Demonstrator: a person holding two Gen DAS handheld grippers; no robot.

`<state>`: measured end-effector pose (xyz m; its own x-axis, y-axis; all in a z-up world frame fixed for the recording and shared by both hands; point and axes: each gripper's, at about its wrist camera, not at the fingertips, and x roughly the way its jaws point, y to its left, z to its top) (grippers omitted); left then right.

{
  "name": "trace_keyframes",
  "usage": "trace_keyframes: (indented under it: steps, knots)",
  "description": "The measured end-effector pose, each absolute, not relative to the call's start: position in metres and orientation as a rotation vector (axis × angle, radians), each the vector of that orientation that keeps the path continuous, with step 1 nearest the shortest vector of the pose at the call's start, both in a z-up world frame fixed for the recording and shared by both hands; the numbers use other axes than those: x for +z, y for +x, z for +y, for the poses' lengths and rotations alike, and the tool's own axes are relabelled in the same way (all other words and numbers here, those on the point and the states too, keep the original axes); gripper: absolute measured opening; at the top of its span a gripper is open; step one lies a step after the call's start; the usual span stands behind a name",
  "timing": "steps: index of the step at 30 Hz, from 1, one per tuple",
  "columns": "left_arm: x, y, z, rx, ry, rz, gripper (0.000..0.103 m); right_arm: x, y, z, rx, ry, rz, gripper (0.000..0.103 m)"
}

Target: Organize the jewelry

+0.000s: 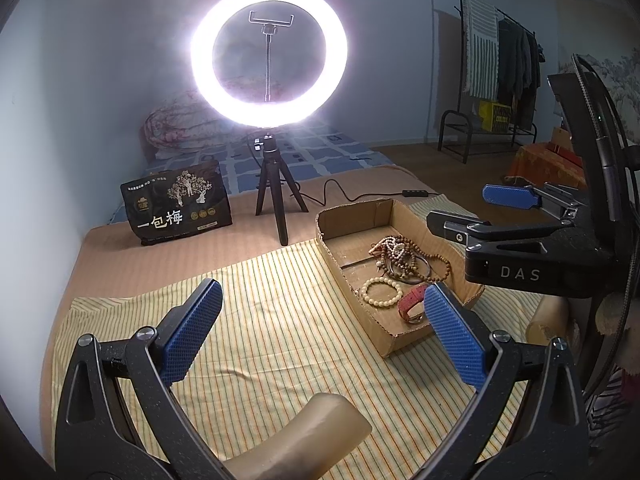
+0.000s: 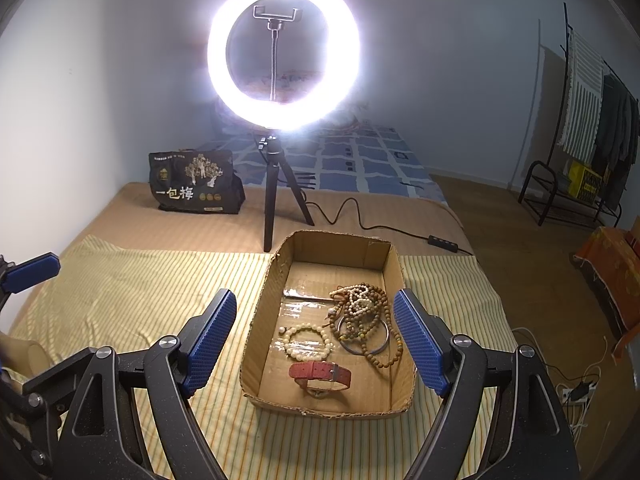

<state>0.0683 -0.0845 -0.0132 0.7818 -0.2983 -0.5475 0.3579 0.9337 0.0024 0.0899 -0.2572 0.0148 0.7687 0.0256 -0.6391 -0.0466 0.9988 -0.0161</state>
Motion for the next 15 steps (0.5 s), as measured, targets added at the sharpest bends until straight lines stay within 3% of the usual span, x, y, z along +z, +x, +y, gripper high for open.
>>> trace_keyframes:
  steps: [15]
  knots:
    - [-0.0137,0.0704,-0.0792,-0.349,0.094,0.594,0.102,0.0119,0.0875,-0.2561,0.042,-0.034,0.695,0.081]
